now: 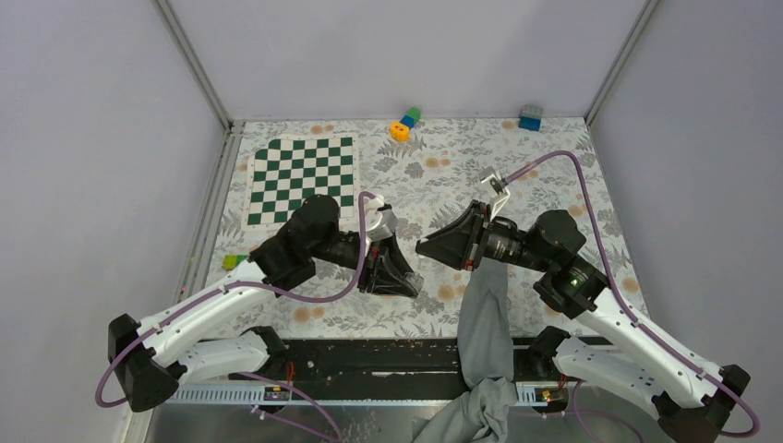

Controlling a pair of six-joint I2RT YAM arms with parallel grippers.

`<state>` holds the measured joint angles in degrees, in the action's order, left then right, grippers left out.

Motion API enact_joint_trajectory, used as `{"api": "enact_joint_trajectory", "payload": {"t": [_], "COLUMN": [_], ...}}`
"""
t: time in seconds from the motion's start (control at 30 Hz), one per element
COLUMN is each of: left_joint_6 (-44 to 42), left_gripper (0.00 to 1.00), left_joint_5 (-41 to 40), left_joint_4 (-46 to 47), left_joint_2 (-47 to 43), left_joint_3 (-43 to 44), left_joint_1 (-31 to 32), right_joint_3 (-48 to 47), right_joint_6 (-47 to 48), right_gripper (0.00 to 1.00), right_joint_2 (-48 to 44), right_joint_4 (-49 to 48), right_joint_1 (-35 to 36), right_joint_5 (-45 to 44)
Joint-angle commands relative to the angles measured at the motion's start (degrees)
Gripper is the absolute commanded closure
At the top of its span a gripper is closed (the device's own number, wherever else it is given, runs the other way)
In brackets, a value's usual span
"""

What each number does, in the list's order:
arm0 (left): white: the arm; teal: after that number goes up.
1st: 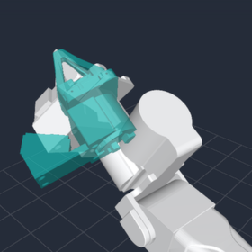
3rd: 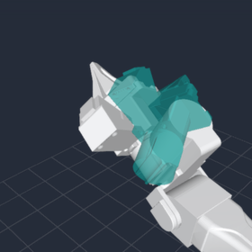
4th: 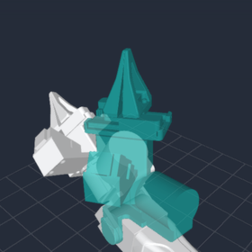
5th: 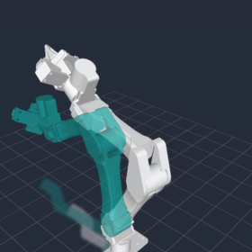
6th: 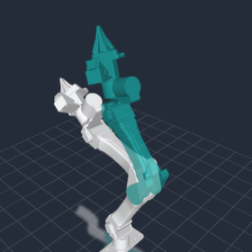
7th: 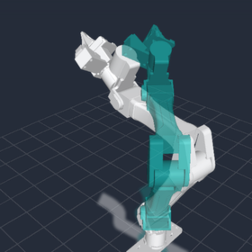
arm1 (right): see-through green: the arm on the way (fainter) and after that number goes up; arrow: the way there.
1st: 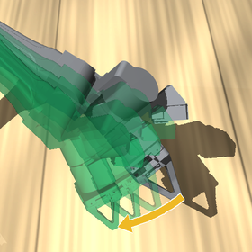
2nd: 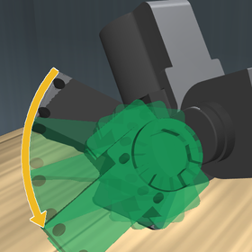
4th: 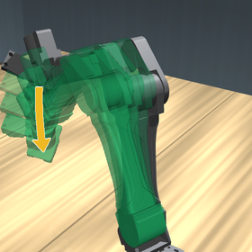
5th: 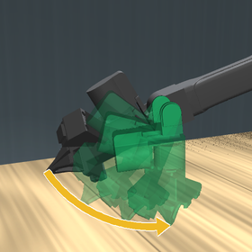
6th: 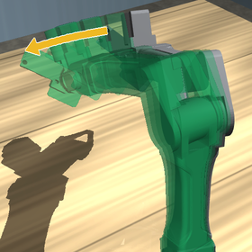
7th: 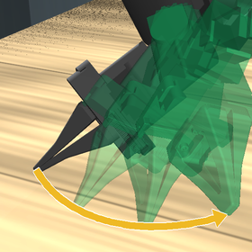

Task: Paint the nails
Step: Close the nail polish bottle.

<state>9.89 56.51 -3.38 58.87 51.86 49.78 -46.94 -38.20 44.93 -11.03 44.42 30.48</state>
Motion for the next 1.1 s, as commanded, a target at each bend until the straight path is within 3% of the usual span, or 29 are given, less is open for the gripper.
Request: {"api": "enact_joint_trajectory", "payload": {"t": [0.0,1.07], "left_joint_6": [1.47,3.38], "left_gripper": [1.00,1.00], "left_joint_5": [2.61,3.51], "left_joint_4": [5.65,6.72], "left_joint_2": [-0.79,0.63], "left_joint_3": [-0.36,-0.27], "left_joint_1": [0.17,0.14], "right_joint_3": [-0.02,0.22], "right_joint_6": [0.93,-0.18], "right_gripper": [1.00,1.00], "right_joint_2": [0.29,-0.89], "right_joint_4": [-2.10,-3.06], "right_joint_1": [0.91,1.19], "right_joint_5": [-0.23,1.19]}}
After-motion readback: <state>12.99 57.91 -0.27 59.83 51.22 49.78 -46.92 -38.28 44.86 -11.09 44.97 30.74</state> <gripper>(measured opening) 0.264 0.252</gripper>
